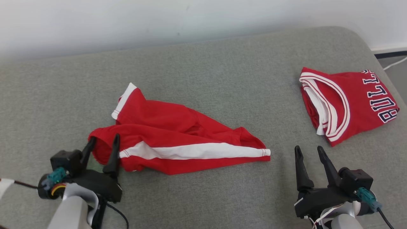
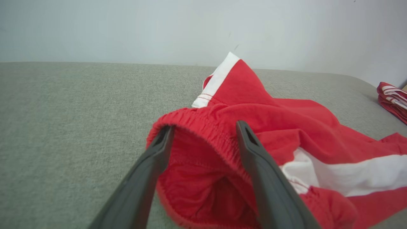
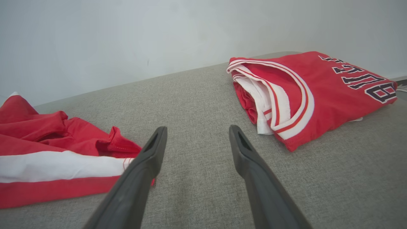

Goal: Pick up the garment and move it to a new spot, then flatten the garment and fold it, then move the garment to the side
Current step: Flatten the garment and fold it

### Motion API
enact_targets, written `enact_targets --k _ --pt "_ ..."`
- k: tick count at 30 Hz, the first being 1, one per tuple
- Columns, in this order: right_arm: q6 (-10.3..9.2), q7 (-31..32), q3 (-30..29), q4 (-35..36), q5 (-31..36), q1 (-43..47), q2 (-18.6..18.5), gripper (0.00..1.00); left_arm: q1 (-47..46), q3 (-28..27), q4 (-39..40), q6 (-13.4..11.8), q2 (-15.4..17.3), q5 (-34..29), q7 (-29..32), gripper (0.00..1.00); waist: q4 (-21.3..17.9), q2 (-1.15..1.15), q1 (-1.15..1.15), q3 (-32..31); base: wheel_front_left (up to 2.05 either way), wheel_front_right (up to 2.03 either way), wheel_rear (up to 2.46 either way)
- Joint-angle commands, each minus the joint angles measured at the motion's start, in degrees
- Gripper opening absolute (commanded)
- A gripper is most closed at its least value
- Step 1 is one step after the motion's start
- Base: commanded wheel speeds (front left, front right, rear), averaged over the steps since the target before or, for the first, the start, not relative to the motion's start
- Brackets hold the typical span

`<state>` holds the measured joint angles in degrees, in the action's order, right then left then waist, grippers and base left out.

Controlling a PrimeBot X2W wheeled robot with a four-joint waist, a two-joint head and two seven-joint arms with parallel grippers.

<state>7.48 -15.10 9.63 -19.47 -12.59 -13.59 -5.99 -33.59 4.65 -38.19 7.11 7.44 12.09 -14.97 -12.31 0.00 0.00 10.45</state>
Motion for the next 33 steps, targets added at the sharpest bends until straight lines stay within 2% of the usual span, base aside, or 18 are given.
enact_targets --k 1,11,14,20,31,32,33 --pt "0.02 0.0 0.0 -0.1 0.2 0.5 -0.3 1.0 1.7 -0.4 1.2 0.0 -0.3 0.7 -0.3 1.0 1.5 0.0 0.0 -1.3 0.0 0.0 0.0" --pt "0.02 0.0 1.5 -0.7 0.3 1.4 0.1 1.0 11.3 -1.3 12.2 0.3 -3.8 3.8 -0.2 1.0 3.9 0.0 0.0 -3.7 0.0 0.0 0.0" --pt "0.02 0.0 1.9 -0.7 -0.1 1.4 -0.2 1.0 13.1 2.0 13.6 0.3 -4.2 6.7 -0.2 1.0 3.6 0.0 0.0 -3.8 0.0 0.0 0.0" --pt "0.02 0.0 1.9 -0.9 -0.5 1.2 -0.7 1.0 13.8 8.0 12.8 0.3 -3.7 12.0 -0.3 1.0 1.9 0.0 0.0 -3.5 0.0 0.0 0.0" --pt "0.02 0.0 1.2 -0.5 -0.5 1.0 -0.8 1.0 12.9 6.1 12.0 0.3 -3.4 12.1 -0.3 1.0 -0.4 0.0 0.0 -2.8 0.0 0.0 0.0" --pt "0.02 0.0 1.0 -0.5 -0.4 1.1 -0.9 1.0 13.5 6.5 12.7 0.3 -3.3 12.3 -0.3 0.34 -0.3 0.0 0.0 -2.7 0.0 0.0 0.0" --pt "0.02 0.0 1.0 -0.5 -0.4 1.1 -0.9 1.0 13.5 6.5 12.7 0.3 -3.3 12.3 -0.3 0.34 -0.3 0.0 0.0 -2.7 0.0 0.0 0.0"
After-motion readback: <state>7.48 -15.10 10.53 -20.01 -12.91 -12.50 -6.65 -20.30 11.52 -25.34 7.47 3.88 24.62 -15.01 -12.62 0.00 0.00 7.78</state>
